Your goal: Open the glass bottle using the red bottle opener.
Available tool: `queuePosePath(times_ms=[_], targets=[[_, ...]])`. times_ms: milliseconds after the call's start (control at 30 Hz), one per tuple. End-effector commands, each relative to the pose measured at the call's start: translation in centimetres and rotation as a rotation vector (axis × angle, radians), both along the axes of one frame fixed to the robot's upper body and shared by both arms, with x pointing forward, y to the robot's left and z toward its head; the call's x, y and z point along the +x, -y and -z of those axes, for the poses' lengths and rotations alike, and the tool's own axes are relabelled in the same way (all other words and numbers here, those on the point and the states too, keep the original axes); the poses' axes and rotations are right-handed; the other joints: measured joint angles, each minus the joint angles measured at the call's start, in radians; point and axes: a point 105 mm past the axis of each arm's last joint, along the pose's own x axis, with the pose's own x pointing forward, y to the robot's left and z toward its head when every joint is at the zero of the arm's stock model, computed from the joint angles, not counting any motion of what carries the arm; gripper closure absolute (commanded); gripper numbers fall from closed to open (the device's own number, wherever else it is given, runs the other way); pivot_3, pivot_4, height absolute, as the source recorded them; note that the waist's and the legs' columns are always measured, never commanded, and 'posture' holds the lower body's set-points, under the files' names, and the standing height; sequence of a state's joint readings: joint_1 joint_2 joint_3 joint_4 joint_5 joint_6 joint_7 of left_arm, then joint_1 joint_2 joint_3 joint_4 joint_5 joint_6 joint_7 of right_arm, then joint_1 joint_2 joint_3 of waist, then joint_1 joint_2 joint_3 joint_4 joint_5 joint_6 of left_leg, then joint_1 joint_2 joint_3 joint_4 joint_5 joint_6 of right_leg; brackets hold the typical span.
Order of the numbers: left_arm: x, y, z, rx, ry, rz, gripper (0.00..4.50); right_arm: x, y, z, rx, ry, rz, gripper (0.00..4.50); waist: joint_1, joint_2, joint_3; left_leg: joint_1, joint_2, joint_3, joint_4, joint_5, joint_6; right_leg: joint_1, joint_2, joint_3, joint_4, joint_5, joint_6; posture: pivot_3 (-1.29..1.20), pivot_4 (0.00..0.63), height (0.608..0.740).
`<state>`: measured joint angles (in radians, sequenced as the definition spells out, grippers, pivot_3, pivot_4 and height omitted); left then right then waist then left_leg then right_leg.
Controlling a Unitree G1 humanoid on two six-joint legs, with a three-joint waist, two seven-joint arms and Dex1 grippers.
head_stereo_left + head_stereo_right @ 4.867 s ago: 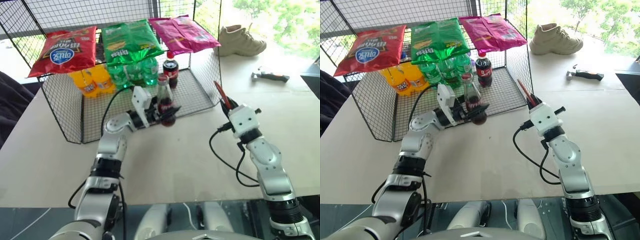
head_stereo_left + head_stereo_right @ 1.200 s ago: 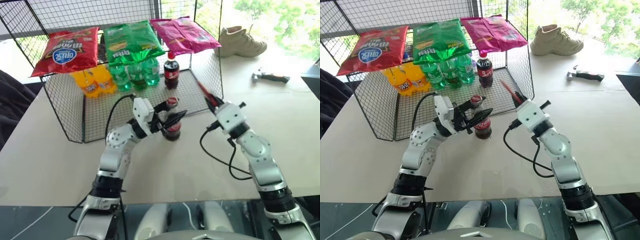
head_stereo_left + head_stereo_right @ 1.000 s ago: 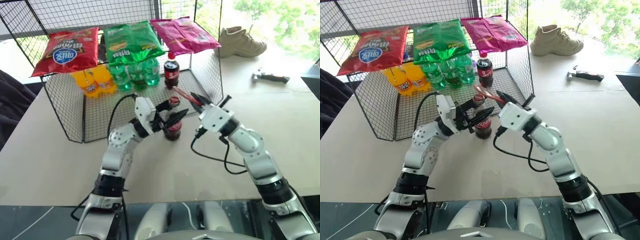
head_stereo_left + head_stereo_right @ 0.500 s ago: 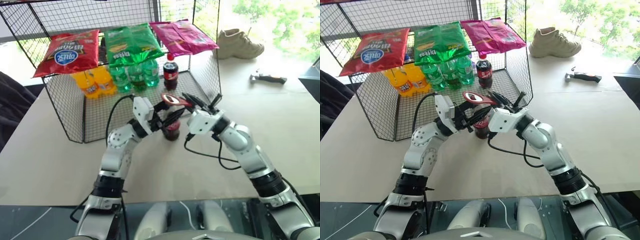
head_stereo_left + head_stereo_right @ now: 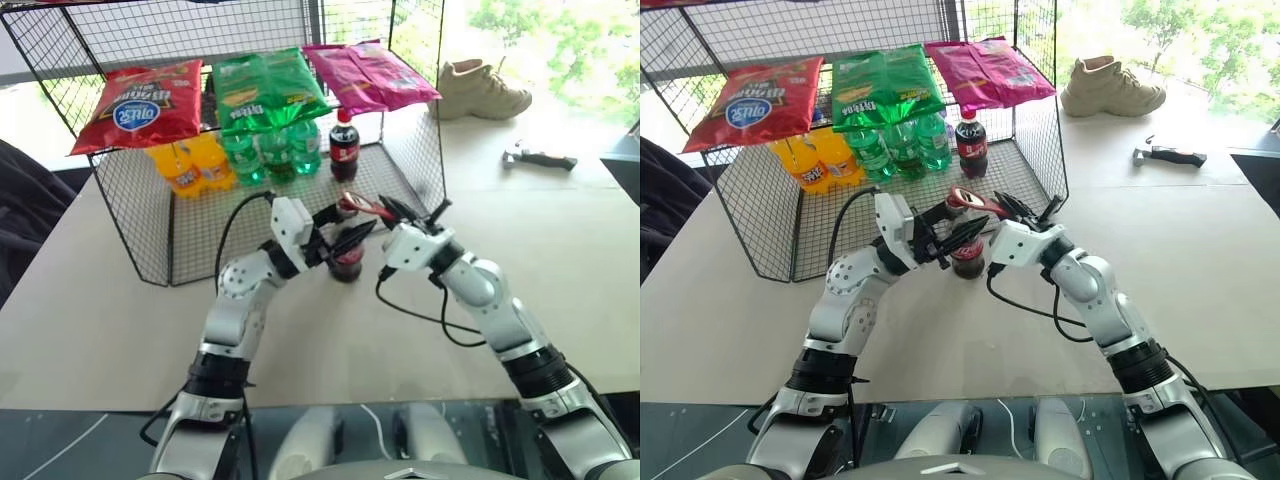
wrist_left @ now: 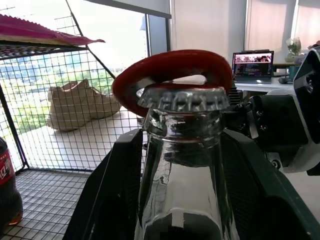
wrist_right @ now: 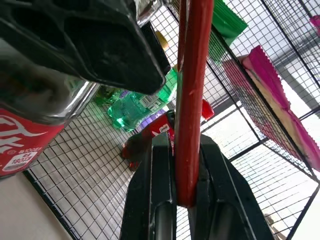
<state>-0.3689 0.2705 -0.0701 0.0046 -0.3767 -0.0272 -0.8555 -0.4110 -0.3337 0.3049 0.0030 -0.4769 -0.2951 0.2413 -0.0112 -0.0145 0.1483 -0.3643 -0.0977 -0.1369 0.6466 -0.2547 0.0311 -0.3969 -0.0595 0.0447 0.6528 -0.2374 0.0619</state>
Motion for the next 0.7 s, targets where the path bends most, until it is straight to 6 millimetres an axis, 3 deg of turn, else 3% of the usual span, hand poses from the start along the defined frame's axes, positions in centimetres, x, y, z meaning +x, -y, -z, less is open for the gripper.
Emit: queuePosePath(times_ms=[33, 567, 700], targets=[[-0.1, 0.2, 1.0, 0.031, -0.035, 0.006, 2.47, -1.1, -1.5, -0.4, -0.076, 0.099, -0.067, 4.50, 0.000, 0.000, 0.000, 0.000, 0.000, 0.000, 0.000, 0.000, 0.000, 0.000, 0.000, 0.000, 0.000, 0.000, 0.000, 0.00, 0.150, 0.732], [-0.2, 0.4, 1.1, 0.034, -0.045, 0.017, 2.47, -1.0, -3.5, 3.4, -0.201, 0.088, -0.240, 4.50, -0.002, 0.000, 0.000, 0.001, 0.000, 0.000, -0.001, 0.000, 0.000, 0.001, 0.001, 0.000, -0.001, 0.000, 0.000, 0.00, 0.150, 0.732], [-0.1, 0.4, 1.1, 0.037, -0.046, 0.017, 2.47, -0.5, -3.1, 2.7, -0.216, 0.123, -0.249, 4.50, -0.002, 0.000, 0.000, 0.002, 0.000, 0.000, -0.001, 0.000, 0.000, 0.001, 0.001, 0.000, -0.001, 0.000, 0.000, 0.00, 0.150, 0.732]])
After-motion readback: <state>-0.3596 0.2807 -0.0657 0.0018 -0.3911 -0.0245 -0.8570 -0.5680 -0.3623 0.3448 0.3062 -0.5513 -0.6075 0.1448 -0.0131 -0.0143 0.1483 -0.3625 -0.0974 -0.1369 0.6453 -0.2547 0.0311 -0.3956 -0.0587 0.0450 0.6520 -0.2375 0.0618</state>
